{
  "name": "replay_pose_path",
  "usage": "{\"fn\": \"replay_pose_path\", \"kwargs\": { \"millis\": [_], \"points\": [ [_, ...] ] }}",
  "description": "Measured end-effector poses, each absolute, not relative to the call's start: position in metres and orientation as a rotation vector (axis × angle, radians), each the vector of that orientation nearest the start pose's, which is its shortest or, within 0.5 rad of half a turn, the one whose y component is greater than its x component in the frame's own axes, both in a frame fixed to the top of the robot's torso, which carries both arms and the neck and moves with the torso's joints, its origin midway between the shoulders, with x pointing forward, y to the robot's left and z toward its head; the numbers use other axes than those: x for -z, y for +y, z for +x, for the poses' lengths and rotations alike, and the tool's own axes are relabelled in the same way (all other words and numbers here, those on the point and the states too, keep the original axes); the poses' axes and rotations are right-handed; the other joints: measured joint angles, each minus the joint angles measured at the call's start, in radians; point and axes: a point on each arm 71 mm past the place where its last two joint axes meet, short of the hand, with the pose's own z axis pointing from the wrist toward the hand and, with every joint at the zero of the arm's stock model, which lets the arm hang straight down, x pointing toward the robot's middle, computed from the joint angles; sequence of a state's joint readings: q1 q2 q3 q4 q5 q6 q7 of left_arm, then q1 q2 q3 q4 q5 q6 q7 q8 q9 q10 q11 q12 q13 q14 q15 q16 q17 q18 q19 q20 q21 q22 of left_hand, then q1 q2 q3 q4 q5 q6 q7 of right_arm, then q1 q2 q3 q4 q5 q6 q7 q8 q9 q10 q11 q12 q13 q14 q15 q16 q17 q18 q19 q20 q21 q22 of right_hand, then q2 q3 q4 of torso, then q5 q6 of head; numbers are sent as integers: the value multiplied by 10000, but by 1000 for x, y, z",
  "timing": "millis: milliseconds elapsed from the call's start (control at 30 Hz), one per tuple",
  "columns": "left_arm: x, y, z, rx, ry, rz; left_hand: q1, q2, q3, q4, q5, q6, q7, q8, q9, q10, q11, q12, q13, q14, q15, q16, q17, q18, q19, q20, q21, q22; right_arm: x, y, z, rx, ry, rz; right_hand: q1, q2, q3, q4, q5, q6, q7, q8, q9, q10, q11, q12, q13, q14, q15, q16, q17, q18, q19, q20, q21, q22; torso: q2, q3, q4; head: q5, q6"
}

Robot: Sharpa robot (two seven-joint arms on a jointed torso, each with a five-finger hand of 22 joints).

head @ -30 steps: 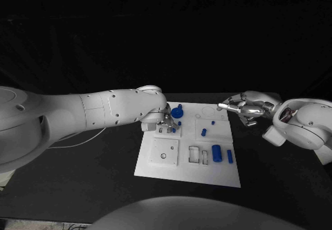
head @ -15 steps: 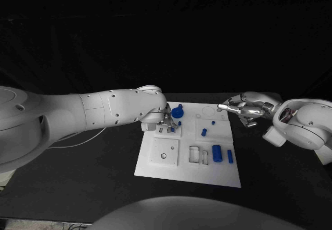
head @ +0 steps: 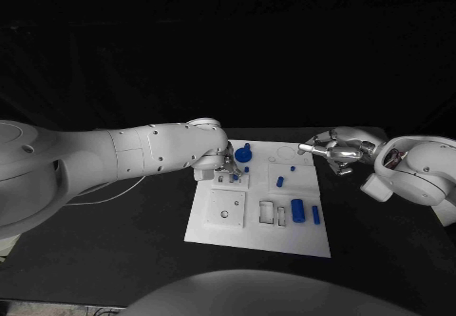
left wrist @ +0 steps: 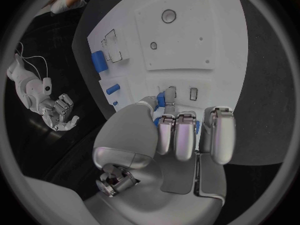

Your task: Assemble the parts on the task board

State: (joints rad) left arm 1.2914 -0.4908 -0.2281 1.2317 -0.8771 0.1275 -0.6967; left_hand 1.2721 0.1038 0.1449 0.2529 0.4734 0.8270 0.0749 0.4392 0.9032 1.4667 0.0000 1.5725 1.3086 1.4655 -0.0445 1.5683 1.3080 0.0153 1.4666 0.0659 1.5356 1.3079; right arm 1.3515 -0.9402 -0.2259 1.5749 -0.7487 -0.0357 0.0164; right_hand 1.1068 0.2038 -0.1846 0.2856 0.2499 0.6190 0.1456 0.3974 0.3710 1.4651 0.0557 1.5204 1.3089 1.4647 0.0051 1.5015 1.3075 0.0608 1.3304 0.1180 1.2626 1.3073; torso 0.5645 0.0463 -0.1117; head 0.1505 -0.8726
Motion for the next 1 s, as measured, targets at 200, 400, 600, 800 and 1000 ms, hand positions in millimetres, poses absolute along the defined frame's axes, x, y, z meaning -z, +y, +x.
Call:
{"fn": "replay_pose_path", "kwargs": {
  "millis": [200,400,600,800,1000],
  "points": [
    [262,140,504,2061,24835,-2668,-44,-124,215,3,-2,61,-54,-27,145,0,0,0,-10,0,0,0,0,-1,0,0,0,0,194,-230,466,-10353,20697,3137,41,41,0,0,39,0,0,0,0,0,0,2,11,0,0,0,0,1,0,0,-61,-1,-3,2,10,-9,0],
    [262,143,500,2108,24763,-2643,-109,-188,312,17,-2,62,-54,-27,223,0,-1,0,-6,0,0,0,-1,0,0,0,0,-1,194,-233,466,-10303,20698,3183,40,40,0,0,39,0,0,0,1,0,0,2,13,0,0,0,-1,0,0,0,-60,7,-14,4,13,0,0],
    [260,149,496,2086,24707,-2537,-120,-279,407,33,-2,115,-76,-27,274,0,-1,0,-6,0,0,0,-2,-1,0,0,1,-2,194,-234,466,-10261,20708,3212,40,40,0,0,39,0,0,0,-10,0,0,2,13,0,0,0,-1,1,-35,36,-60,7,-19,12,12,10,0],
    [260,152,492,2100,24714,-2451,-120,-279,433,61,-2,114,-75,-27,296,0,-1,0,-6,-1,0,0,-3,-1,0,0,1,-2,195,-234,466,-10237,20725,3231,40,40,0,0,39,-1,-1,0,-9,0,0,2,13,0,0,0,7,0,-35,36,-60,6,-12,9,24,31,0],
    [260,153,491,2113,24728,-2426,-163,-320,517,64,-2,113,-73,-27,333,0,-1,0,-6,-1,0,0,-3,-2,0,0,2,-2,197,-234,465,-10222,20771,3260,40,39,0,0,39,-1,-1,0,-9,0,0,2,14,0,0,0,6,1,-35,35,-60,5,-9,-2,20,85,0]
  ]
}}
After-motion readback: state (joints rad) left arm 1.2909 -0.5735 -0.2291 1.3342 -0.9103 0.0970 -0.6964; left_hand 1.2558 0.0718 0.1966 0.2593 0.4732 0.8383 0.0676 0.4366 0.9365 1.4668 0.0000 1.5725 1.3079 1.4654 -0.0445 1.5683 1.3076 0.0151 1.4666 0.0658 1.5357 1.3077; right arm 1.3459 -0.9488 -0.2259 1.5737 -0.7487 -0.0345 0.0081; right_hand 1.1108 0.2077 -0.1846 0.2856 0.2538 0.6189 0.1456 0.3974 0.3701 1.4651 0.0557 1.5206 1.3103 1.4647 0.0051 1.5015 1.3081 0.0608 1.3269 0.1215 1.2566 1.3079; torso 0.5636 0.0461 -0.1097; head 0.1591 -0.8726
